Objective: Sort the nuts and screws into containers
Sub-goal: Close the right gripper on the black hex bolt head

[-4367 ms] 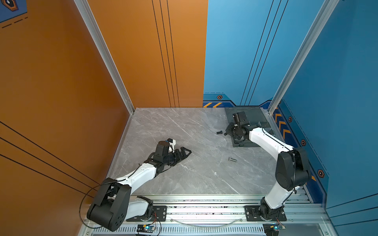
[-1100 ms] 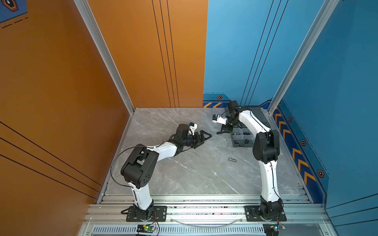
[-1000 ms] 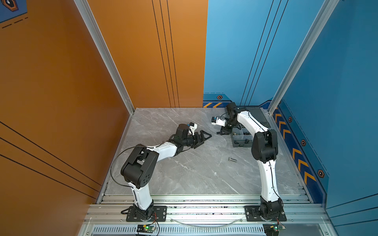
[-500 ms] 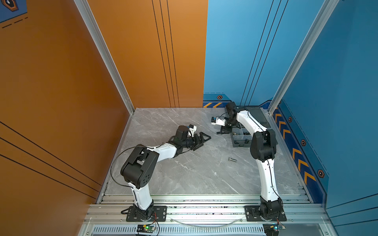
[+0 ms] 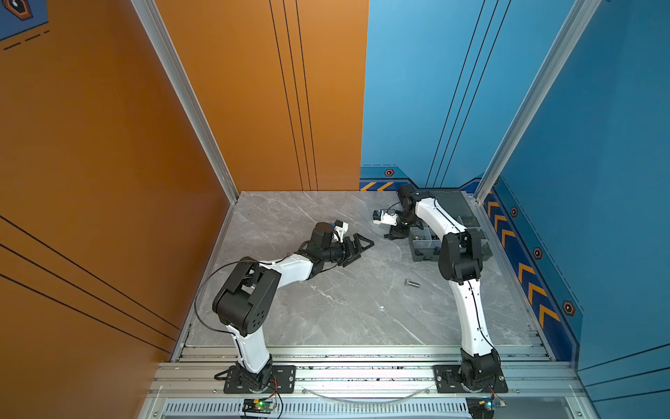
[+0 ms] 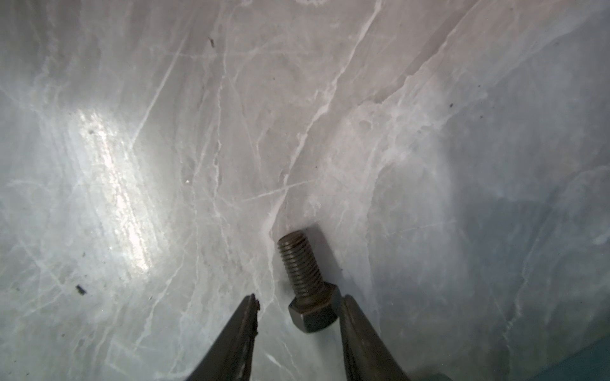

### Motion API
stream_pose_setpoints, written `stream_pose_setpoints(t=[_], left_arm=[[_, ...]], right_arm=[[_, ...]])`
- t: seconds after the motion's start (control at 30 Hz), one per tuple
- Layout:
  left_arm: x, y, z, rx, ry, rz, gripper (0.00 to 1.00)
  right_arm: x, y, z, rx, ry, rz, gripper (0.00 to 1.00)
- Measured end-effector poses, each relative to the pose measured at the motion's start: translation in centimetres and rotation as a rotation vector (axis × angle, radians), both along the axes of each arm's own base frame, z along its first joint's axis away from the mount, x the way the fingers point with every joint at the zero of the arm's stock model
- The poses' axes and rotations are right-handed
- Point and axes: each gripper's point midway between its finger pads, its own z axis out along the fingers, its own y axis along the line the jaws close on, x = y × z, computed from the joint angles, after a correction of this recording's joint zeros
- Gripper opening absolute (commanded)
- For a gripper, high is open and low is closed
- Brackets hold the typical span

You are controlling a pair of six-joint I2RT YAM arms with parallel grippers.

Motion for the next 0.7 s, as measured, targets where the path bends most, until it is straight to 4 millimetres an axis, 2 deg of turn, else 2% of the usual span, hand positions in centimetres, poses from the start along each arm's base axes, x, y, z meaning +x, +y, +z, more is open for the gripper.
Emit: stream_pose_setpoints(t=[0.2,0.37,0.5,0.7], left_arm=[[0.3,0.4,0.0,0.000,0.000,0.011,0.98],[0.5,0.6,0.0,0.000,0.000,0.015,0.98],[0.5,0.7,0.1,-0.001,-0.002,0.018,0.98],[0.4,0.8,0.0,0.000,0.000,0.019,0.98]], right_arm=[[-0.1,-0.2,-1.3,-0.007,0.023,-0.002,0.44],[-0.1,-0.3,-1.4,-0.010,0.026,-0.005,0.43],[-0.1,-0.3,-1.4,-0.010,0.025,-0.006,0.39],[-0.1,-0.4,-1.4,-0.010,0.028,-0.019,0.28]])
